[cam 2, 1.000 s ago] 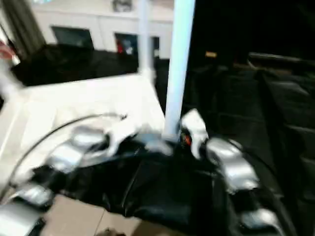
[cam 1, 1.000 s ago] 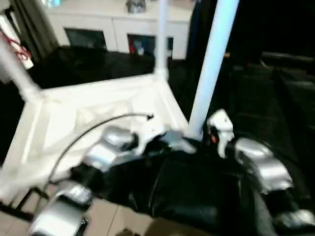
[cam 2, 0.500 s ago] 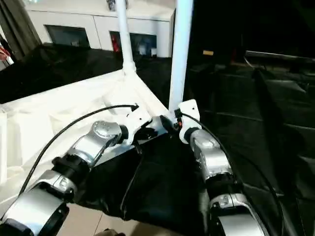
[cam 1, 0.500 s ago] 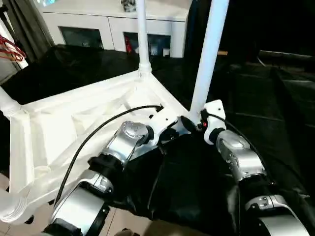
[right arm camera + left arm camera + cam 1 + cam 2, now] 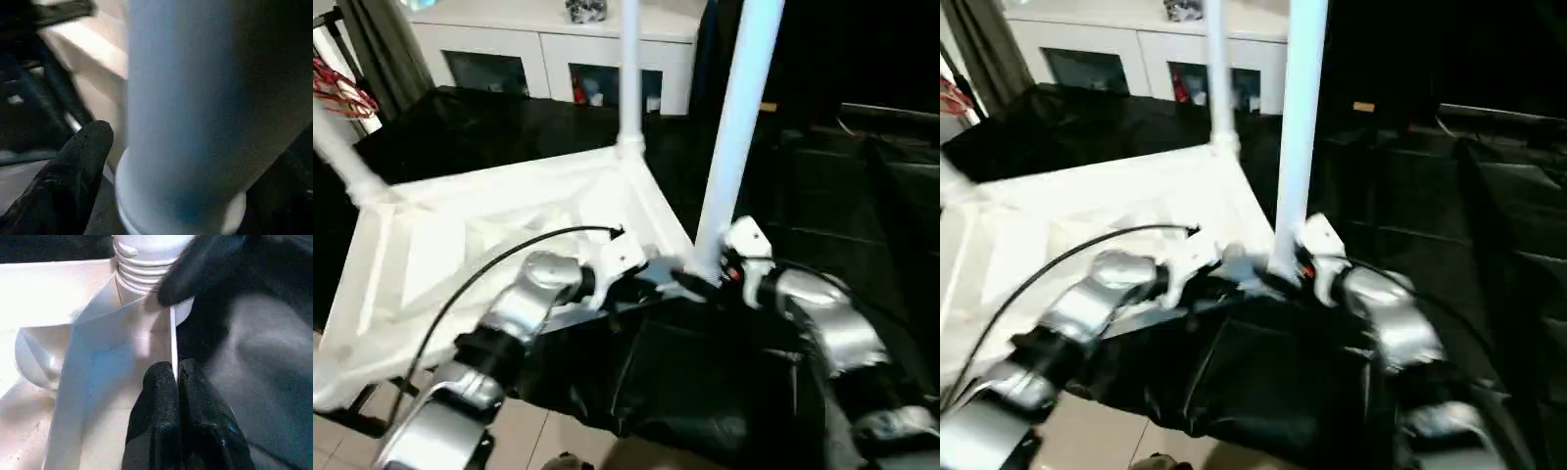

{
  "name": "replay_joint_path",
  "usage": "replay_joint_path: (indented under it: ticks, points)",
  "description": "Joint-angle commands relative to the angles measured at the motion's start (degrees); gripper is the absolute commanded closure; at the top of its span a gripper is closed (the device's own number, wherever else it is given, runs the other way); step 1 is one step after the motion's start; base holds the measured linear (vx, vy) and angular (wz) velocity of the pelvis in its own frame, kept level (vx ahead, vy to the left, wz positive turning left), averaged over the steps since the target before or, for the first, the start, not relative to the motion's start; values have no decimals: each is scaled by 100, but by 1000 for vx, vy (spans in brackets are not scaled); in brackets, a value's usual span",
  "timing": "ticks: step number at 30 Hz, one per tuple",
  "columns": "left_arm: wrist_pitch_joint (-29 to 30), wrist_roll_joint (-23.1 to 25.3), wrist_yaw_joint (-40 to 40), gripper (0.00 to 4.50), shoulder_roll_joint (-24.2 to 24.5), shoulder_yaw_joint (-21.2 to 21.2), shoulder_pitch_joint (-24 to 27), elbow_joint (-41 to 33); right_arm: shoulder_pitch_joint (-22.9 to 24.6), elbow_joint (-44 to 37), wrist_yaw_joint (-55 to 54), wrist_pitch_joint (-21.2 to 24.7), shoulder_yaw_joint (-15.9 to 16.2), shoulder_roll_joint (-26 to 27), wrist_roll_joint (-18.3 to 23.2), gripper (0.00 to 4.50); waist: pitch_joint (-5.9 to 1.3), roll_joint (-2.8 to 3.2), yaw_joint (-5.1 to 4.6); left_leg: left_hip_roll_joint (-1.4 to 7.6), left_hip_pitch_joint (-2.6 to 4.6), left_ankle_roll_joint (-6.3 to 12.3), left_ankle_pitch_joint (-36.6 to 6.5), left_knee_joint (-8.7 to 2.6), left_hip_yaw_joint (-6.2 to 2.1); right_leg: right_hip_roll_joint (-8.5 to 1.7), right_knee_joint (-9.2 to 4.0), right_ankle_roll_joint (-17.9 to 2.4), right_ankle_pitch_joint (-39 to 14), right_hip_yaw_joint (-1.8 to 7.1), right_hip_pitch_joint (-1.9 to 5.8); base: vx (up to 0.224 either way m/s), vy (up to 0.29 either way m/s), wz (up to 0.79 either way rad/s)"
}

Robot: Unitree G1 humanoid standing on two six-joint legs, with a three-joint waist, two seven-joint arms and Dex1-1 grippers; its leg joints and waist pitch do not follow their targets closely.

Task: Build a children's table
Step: Rotate leg to tighten

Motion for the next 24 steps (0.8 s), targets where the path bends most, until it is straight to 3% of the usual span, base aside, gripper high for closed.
replay_joint_path:
  ticks: [1,3,4,7,14,24]
  points:
    - [-215,-195,-401,450,129,-19,-27,-306,81,-288,442,47,97,-212,146,41,-403,-76,19,357,110,538,-974,-390,-111,-458,-393,-1361,-859,268,291,0,0,0]
    - [-202,-271,-625,450,248,-6,24,-414,137,-374,688,110,142,-342,183,41,-392,-104,13,351,115,510,-1036,-395,-101,-446,-402,-1364,-955,267,272,0,0,0]
    - [-202,-271,-625,450,248,-6,24,-414,137,-374,688,110,142,-342,183,67,-391,-101,19,353,117,506,-1041,-399,-107,-456,-401,-1363,-990,271,281,0,0,0]
    - [-143,-362,-833,450,366,14,80,-563,209,-535,1010,264,193,-470,264,81,-397,-105,32,354,103,495,-967,-395,-110,-463,-394,-1366,-1001,271,284,0,0,0]
    - [-144,-385,-995,450,489,13,104,-616,255,-675,1158,298,355,-556,234,160,-393,-114,31,344,100,492,-930,-389,-107,-464,-403,-1331,-1095,270,271,0,0,0]
    - [-109,-375,-1007,450,499,10,165,-669,376,-907,1167,432,369,-498,271,176,-409,-92,42,341,102,514,-824,-373,-107,-455,-377,-1364,-875,269,273,0,0,0]
